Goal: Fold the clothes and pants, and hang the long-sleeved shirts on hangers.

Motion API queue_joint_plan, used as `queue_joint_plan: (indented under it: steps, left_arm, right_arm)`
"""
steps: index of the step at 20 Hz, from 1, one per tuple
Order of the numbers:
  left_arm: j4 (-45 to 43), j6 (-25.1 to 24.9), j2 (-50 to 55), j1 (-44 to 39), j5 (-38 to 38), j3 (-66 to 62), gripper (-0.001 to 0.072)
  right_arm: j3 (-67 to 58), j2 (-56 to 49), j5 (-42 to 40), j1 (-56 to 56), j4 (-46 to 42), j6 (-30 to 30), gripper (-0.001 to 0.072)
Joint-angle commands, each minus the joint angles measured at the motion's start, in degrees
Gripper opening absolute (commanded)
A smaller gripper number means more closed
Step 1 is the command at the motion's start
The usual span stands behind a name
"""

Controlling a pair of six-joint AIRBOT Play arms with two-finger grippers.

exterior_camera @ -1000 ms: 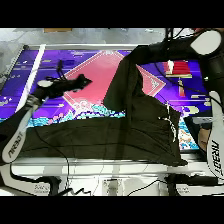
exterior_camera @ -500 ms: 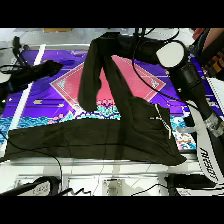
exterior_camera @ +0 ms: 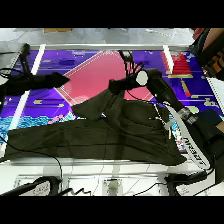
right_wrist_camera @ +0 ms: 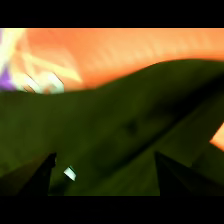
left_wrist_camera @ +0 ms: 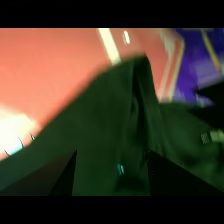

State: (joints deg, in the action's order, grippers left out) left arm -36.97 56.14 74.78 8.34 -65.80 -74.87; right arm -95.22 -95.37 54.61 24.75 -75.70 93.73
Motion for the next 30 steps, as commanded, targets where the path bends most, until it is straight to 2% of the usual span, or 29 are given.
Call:
queue_joint_plan:
  steps: [1, 3, 7, 8, 10, 14, 18, 19, 22, 23, 24, 25, 27, 30]
  left_arm:
    - [-2.5, 2.1, 3.7, -0.4, -10.9, 1.0, 0.0478]
    - [-2.4, 2.2, 5.4, -1.0, -10.3, 5.3, 0.0478]
    - [-2.4, 2.6, 8.0, -4.9, -4.6, 16.5, 0.0484]
    - [-2.4, 2.6, 9.2, -6.5, -2.9, 18.5, 0.0523]
    - [-1.1, 4.7, 12.3, -10.1, -0.6, 19.7, 0.0713]
    - [3.7, 4.7, 16.8, -16.7, 10.3, 19.6, 0.0708]
    - [8.5, 4.8, 17.0, -18.6, 21.7, 19.6, 0.0691]
    - [10.6, 5.2, 17.0, -18.3, 24.7, 19.6, 0.0669]
    - [16.6, 6.2, 16.9, -17.0, 29.4, 19.5, 0.0382]
    - [17.8, 6.1, 16.9, -16.6, 28.9, 19.0, 0.0241]
    - [17.7, 6.0, 16.9, -16.3, 27.7, 18.3, 0.0069]
    - [17.7, 5.3, 16.8, -16.0, 26.4, 17.3, 0.0018]
    - [17.7, 2.5, 16.1, -15.3, 24.1, 14.9, 0.0018]
    - [15.8, 1.5, 13.0, -12.6, 23.1, 10.5, 0.0017]
  right_arm:
    - [1.9, -1.3, 3.9, -3.1, -1.9, 2.0, 0.0694]
    - [1.6, -1.0, 4.0, -4.7, -1.9, 2.0, 0.0694]
    - [1.6, -0.7, 4.9, -7.0, -1.9, 2.0, 0.0694]
    - [1.6, -0.7, 5.0, -7.1, -2.1, 2.0, 0.0693]
    - [1.6, -0.7, 5.0, -7.3, -2.1, 1.9, 0.0694]
    - [1.6, -0.7, 5.4, -7.3, -2.1, 1.9, 0.0693]
    - [1.6, -0.6, 6.2, -7.3, -2.1, 1.9, 0.0693]
    - [1.6, -0.5, 6.1, -7.3, -2.1, 1.9, 0.0693]
    - [0.3, -0.4, 6.2, -7.3, -2.4, 1.8, 0.0693]
    - [-0.1, -0.4, 6.2, -7.3, -2.7, 1.8, 0.0693]
    - [-0.5, -0.3, 6.1, -7.4, -2.9, 1.8, 0.0693]
    - [-1.0, -0.3, 6.0, -7.6, -2.9, 1.8, 0.0693]
    - [-2.3, -0.3, 6.1, -8.9, -3.3, 1.8, 0.0693]
    - [-4.6, 0.6, 7.5, -12.9, -6.2, 1.7, 0.0693]
